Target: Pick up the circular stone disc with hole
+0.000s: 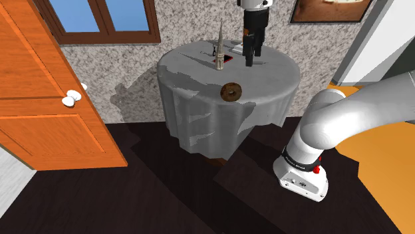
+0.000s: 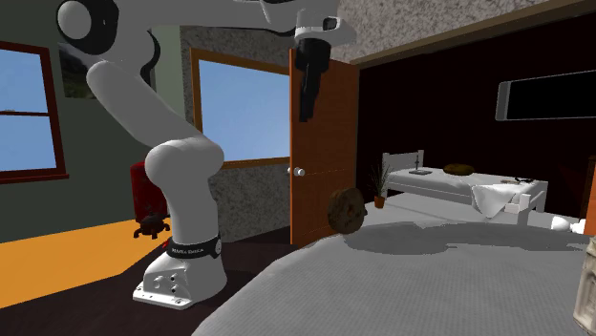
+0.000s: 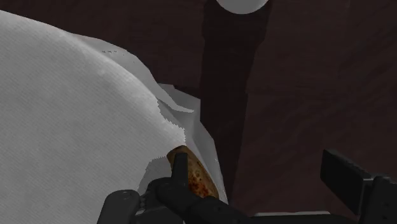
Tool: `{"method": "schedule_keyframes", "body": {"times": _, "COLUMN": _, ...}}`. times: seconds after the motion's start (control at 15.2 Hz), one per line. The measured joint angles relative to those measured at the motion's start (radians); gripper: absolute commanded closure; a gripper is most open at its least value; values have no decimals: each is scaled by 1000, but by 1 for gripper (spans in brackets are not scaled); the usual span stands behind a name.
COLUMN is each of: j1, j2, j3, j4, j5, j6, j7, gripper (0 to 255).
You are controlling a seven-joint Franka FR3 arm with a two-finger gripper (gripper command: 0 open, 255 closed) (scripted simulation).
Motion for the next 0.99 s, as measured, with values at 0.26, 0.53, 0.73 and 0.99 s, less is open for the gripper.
{"method": "schedule_keyframes", "body": {"times": 0.26, "j1": 22, "j2": -26, "j3": -34, "j4": -84, "j5": -20, "j6": 105, "j7": -83, "gripper": 0}}
{"method": "schedule_keyframes", "body": {"times": 0.53, "j1": 61, "j2": -41, "j3": -116, "j4": -217, "j5": -60, "j6": 316, "j7": -252, "gripper": 0}}
{"method": "schedule_keyframes", "body": {"times": 0.73, "j1": 92, "j2": -24, "j3": -190, "j4": -293, "j5": -87, "j6": 482, "j7": -388, "gripper": 0}}
{"method": "schedule_keyframes", "body": {"times": 0.99, "j1": 146, "j2": 36, "j3": -290, "j4": -361, "j5": -105, "j6": 695, "j7": -561, "gripper": 0}}
